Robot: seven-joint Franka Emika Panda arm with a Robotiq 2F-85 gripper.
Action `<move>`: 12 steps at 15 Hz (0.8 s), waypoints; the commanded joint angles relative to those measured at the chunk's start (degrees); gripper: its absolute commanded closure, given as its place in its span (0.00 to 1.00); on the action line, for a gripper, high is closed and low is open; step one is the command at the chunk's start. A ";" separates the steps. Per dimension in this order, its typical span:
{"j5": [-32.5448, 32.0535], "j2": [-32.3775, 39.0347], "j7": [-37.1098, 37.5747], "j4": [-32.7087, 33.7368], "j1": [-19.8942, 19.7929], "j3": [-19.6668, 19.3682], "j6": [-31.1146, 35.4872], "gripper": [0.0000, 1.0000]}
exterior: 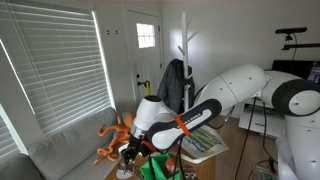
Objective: Move the silver spoon to the right.
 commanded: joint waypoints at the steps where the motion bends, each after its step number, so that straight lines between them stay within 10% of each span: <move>1: 0.76 1.30 1.60 2.22 0.02 0.99 -4.47 0.26; 2: 1.59 0.31 -0.46 0.65 -0.42 1.42 -2.42 0.43; 4: 1.47 0.64 0.19 0.78 -0.28 1.38 -2.94 0.30; 5: 1.47 0.76 0.19 0.78 -0.31 1.34 -2.94 0.05; 12: -12.38 5.11 14.58 7.44 2.60 -3.02 -11.78 0.00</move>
